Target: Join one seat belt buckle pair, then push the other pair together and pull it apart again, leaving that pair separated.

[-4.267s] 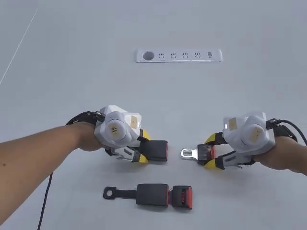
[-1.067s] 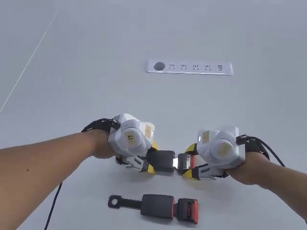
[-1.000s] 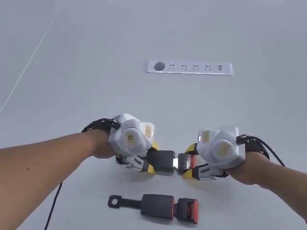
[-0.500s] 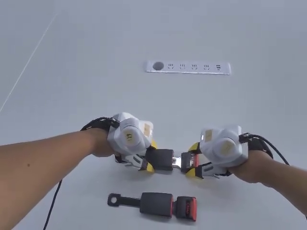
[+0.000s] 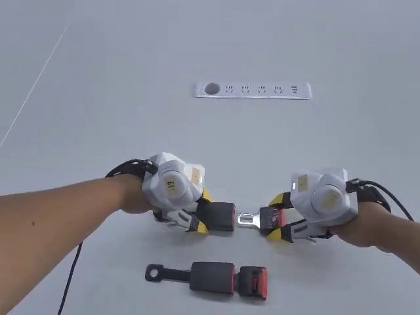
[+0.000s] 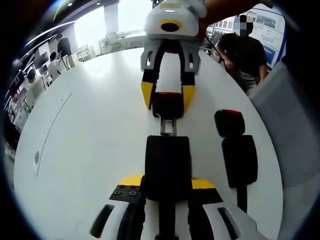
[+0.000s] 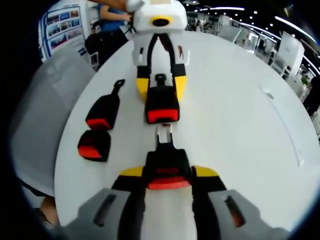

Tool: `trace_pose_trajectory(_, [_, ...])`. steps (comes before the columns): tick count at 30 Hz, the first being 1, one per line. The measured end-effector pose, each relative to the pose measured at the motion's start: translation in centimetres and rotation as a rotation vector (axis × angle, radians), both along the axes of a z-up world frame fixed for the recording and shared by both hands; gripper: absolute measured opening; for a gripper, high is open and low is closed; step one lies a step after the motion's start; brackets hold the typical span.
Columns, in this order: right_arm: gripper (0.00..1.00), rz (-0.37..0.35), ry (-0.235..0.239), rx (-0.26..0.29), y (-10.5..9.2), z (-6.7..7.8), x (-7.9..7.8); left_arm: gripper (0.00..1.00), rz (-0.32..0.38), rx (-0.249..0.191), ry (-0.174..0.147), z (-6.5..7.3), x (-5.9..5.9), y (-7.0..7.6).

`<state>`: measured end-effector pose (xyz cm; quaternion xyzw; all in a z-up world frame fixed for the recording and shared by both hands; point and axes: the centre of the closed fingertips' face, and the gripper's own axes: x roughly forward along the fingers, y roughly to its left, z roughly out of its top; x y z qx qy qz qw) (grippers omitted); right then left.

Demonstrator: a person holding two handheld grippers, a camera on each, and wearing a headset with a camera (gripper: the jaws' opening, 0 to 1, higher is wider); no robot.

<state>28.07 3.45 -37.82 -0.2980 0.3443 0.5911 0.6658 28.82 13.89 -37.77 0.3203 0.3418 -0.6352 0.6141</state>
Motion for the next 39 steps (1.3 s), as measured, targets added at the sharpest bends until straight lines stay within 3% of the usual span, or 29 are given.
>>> trace_pose_trajectory(9, [0.36,0.002,0.001,-0.003,-1.1,-0.1,-0.3,0.33,0.002,0.002,-0.001,0.1,-0.1,-0.1])
trace_pose_trajectory(26, [0.37,-0.024,0.001,-0.012,-5.2,-0.1,-1.1,0.33,0.000,0.001,-0.002,0.2,-0.3,-0.3])
trace_pose_trajectory(39, [0.37,-0.035,0.000,-0.015,-6.5,0.0,-1.3,0.33,0.002,0.002,-0.001,0.1,0.0,-0.2])
